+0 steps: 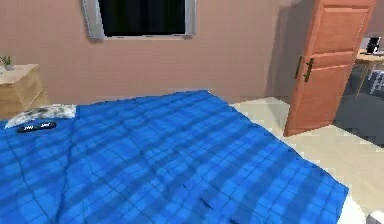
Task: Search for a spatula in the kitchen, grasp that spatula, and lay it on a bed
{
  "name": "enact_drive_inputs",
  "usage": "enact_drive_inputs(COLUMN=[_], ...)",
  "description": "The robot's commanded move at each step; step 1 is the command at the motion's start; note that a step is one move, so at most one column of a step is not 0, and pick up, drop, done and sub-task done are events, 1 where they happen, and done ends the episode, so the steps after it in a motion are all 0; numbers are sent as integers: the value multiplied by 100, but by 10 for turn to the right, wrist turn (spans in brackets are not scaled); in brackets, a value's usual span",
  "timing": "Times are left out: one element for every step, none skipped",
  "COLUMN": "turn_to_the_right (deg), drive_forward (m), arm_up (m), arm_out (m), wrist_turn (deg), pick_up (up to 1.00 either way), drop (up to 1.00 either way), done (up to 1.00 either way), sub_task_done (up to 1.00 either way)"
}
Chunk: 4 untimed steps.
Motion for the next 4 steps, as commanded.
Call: enact_drive_inputs(turn_to_the_right=[-450, -450, -60, 0], drive_forward=[0, 0, 0, 0], arm_up=[0, 0, 0, 0], arm_out=[0, 0, 0, 48], wrist_turn=[0, 0, 0, 0], pick_up=[0, 0, 0, 0], drop=[0, 0, 0, 0], done=[0, 0, 0, 0], sub_task_done=[0, 0, 0, 0])
